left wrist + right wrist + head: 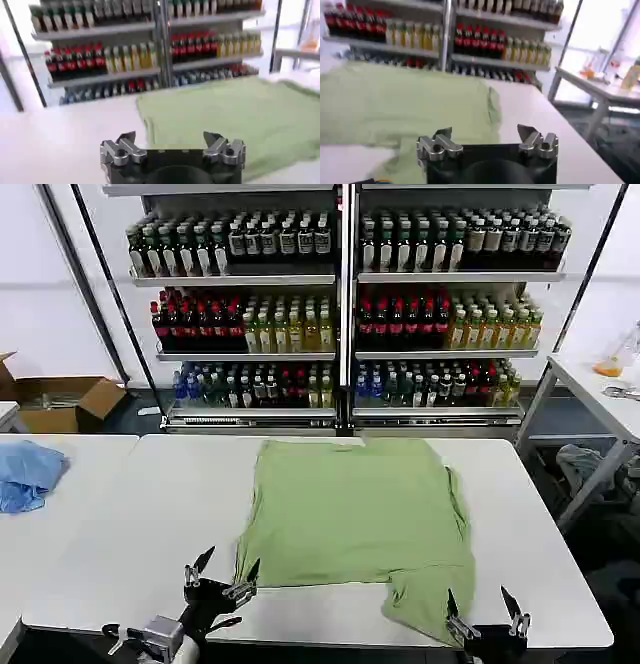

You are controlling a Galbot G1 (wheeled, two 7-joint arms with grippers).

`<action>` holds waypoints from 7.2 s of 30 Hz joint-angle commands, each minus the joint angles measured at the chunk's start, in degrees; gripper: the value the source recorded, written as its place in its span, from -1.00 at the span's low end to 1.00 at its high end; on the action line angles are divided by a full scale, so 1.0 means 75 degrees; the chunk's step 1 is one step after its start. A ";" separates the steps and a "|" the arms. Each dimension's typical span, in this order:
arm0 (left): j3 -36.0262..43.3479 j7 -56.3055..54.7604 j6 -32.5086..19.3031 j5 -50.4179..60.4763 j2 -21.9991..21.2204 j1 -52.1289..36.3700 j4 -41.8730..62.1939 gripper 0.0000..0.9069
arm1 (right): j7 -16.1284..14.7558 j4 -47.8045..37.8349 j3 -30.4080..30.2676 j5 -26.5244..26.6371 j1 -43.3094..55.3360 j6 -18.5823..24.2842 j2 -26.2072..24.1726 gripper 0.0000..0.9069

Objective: Fold and organize the clothes.

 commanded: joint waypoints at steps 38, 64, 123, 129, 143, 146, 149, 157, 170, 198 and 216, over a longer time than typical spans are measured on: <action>0.0357 0.0014 0.0325 -0.0844 0.0238 -0.0900 0.1244 -0.93 | -0.0304 0.0004 -0.0153 0.1156 0.0006 0.0344 -0.0030 -1.00; -0.0897 0.0017 -0.0018 -0.1068 0.1112 0.0555 -0.1485 -0.93 | -0.0257 0.1055 0.1506 0.2168 0.0696 0.0499 -0.1325 -1.00; 0.1118 -0.0476 -0.0014 -0.0498 0.0280 -0.2412 0.2398 1.00 | -0.0349 -0.2106 0.0301 0.2059 0.2674 -0.0373 -0.1209 1.00; 0.1229 -0.0466 0.0010 -0.0661 0.0150 -0.2675 0.2700 -0.80 | -0.0362 -0.2388 -0.0072 0.2186 0.3026 -0.0346 -0.1241 -1.00; 0.1242 -0.0300 0.0019 -0.0882 0.0179 -0.2633 0.2828 -0.91 | -0.0469 -0.2693 -0.0337 0.2377 0.3252 -0.0242 -0.1401 -1.00; 0.1227 -0.0264 0.0034 -0.0883 0.0200 -0.2609 0.2786 -0.91 | -0.0495 -0.2626 -0.0320 0.2387 0.3218 -0.0204 -0.1438 -1.00; 0.1206 -0.0246 0.0037 -0.0897 0.0245 -0.2562 0.2710 -0.91 | -0.0536 -0.2446 -0.0265 0.2400 0.3085 -0.0178 -0.1473 -1.00; 0.1097 -0.0224 0.0097 -0.0930 0.0359 -0.2129 0.2140 -0.91 | -0.0607 -0.1473 0.0139 0.2351 0.2078 -0.0124 -0.1638 -1.00; 0.0694 -0.0183 0.0167 -0.0580 0.0859 -0.0297 0.0271 -0.91 | -0.0638 0.0052 0.0823 0.1752 -0.0445 0.0106 -0.1564 -1.00; -0.0393 -0.0572 0.0121 -0.0949 0.1551 -0.1078 0.0271 1.00 | 0.0124 -0.1059 0.0343 0.3393 0.3651 -0.0695 -0.2992 1.00; 0.2195 -0.0571 0.0680 -0.1501 0.1009 -0.5745 0.3882 1.00 | 0.0637 -0.4832 -0.2494 0.4652 0.8533 -0.1436 -0.2753 1.00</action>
